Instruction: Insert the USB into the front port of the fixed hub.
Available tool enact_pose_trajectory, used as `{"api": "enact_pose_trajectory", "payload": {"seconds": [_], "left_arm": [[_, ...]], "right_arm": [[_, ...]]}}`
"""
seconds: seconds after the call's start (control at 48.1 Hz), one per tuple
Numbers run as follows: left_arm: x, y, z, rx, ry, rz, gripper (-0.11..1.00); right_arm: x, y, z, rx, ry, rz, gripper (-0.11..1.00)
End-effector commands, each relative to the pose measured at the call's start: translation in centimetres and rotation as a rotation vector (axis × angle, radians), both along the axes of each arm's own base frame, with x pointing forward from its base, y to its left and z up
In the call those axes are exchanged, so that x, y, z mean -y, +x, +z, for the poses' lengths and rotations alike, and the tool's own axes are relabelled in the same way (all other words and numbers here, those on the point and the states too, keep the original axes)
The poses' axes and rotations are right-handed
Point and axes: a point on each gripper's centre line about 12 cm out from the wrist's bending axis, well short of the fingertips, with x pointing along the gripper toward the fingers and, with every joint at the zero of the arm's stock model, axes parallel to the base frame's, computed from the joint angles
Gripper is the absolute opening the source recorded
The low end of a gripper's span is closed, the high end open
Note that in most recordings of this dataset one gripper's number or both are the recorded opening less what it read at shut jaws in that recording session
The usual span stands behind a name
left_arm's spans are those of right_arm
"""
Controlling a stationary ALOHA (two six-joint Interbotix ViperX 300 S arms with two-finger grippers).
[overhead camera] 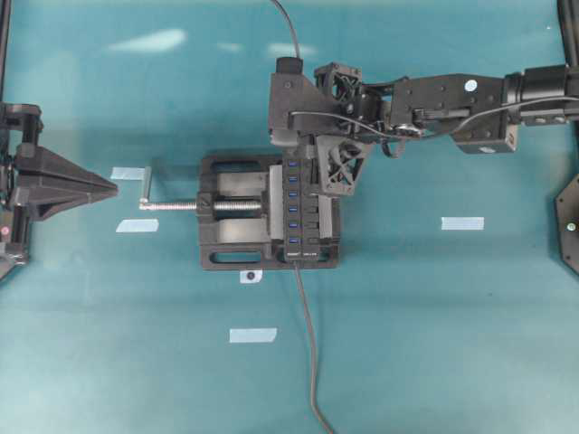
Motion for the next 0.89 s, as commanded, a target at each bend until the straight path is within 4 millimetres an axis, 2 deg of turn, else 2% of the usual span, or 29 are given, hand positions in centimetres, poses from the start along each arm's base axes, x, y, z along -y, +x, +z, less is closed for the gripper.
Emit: {"api": "enact_pose_trajectory", "payload": {"seconds": [0.0, 0.208, 0.478, 0.874], "left_arm": [[0.0, 0.2, 0.6, 0.018, 0.000, 0.000, 0.00], [0.0, 0.2, 0.5, 0.018, 0.001, 0.000, 0.00], [0.0, 0.2, 0.5, 0.018, 0.000, -0.002, 0.00], [0.0, 0.2, 0.6, 0.020, 0.001, -0.002, 0.00]], "right_arm": [[-0.2, 0.3, 1.9, 0.052, 0.001, -0.006, 0.09], [-0.3, 0.2, 2.4, 0.063, -0.001, -0.005, 0.09], [-1.2, 0.0, 5.3, 0.098, -0.008, 0.012, 0.09], [-3.7, -0.5, 6.4, 0.073, 0.031, 0.020, 0.09]]}}
